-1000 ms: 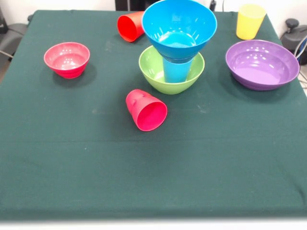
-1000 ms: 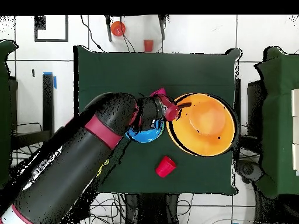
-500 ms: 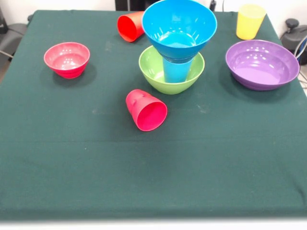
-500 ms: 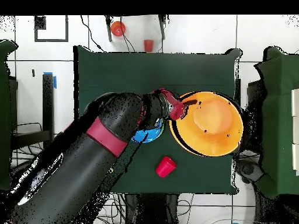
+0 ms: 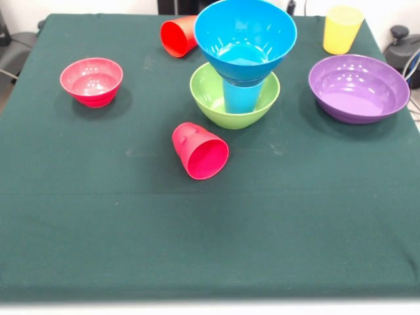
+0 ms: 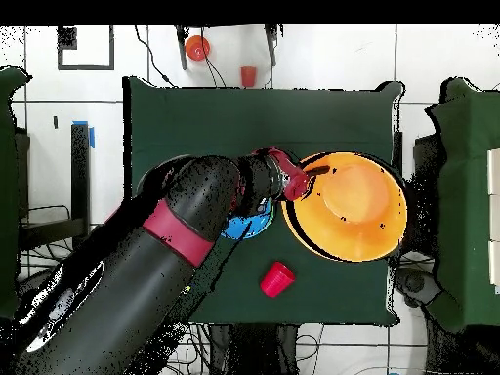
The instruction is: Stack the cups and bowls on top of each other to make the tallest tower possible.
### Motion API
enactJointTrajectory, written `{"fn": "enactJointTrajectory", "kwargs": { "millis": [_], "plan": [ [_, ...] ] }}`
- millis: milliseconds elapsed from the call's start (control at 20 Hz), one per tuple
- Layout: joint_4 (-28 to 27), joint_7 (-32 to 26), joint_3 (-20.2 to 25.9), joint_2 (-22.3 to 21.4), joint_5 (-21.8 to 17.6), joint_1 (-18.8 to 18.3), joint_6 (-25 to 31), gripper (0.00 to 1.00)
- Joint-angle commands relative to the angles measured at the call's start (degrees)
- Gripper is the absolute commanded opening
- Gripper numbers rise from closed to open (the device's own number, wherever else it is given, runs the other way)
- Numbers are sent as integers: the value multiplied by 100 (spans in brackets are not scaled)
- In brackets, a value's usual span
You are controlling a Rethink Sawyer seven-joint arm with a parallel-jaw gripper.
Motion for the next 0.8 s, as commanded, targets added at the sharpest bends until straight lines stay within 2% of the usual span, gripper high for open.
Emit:
{"fn": "enactJointTrajectory", "kwargs": {
  "millis": [50, 800],
  "plan": [
    [229, -62, 1088, 306, -111, -26, 573, 0],
    [365, 485, 1213, 762, 1, 88, 375, 0]
  ]
}}
